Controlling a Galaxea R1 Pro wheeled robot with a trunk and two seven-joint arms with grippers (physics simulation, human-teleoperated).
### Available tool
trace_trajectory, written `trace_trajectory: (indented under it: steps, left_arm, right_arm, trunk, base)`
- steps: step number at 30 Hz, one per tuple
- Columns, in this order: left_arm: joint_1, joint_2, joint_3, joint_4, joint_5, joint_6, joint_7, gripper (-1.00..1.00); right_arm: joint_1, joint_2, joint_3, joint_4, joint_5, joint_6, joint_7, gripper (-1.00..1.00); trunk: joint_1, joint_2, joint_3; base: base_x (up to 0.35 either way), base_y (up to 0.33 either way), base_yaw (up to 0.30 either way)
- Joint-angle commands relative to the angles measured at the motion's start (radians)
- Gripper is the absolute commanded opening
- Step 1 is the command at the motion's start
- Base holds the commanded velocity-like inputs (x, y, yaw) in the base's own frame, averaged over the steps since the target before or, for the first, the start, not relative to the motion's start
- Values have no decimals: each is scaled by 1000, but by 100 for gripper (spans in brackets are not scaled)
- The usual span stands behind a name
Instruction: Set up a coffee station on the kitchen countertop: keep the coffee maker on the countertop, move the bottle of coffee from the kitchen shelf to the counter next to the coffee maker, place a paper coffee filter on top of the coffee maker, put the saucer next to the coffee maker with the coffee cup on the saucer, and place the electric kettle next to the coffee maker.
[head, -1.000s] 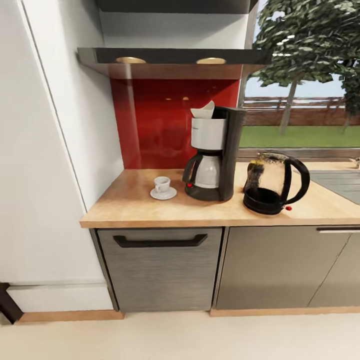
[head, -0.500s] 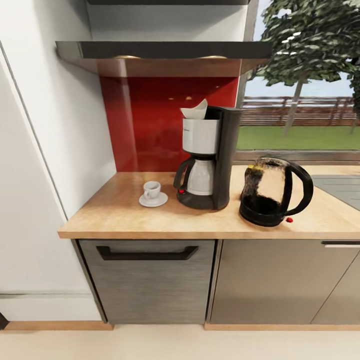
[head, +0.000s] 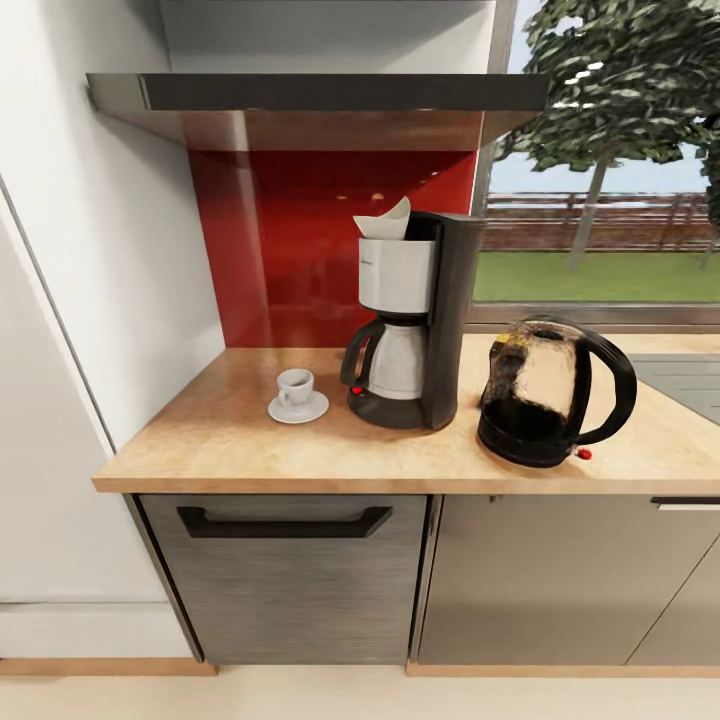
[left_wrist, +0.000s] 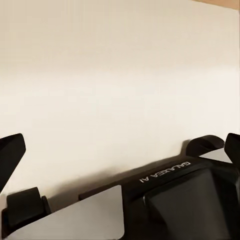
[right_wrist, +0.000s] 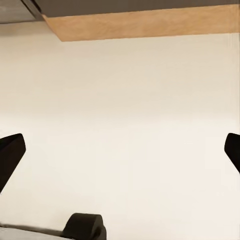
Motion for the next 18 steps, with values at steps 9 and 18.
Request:
trace_trajectory:
  steps: [9, 18]
  left_arm:
    - [-1, -1, -9, 0, 6, -4, 41, 100]
    - [0, -1, -9, 0, 6, -8, 48, 100]
  right_arm:
    - [-1, 100, 5, 4, -15, 0, -189, 100]
    - [-1, 119, 4, 4, -16, 1, -237, 100]
  trunk:
    - [0, 0, -1]
    - [0, 0, -1]
  base:
    - [0, 0, 0]
    - [0, 0, 0]
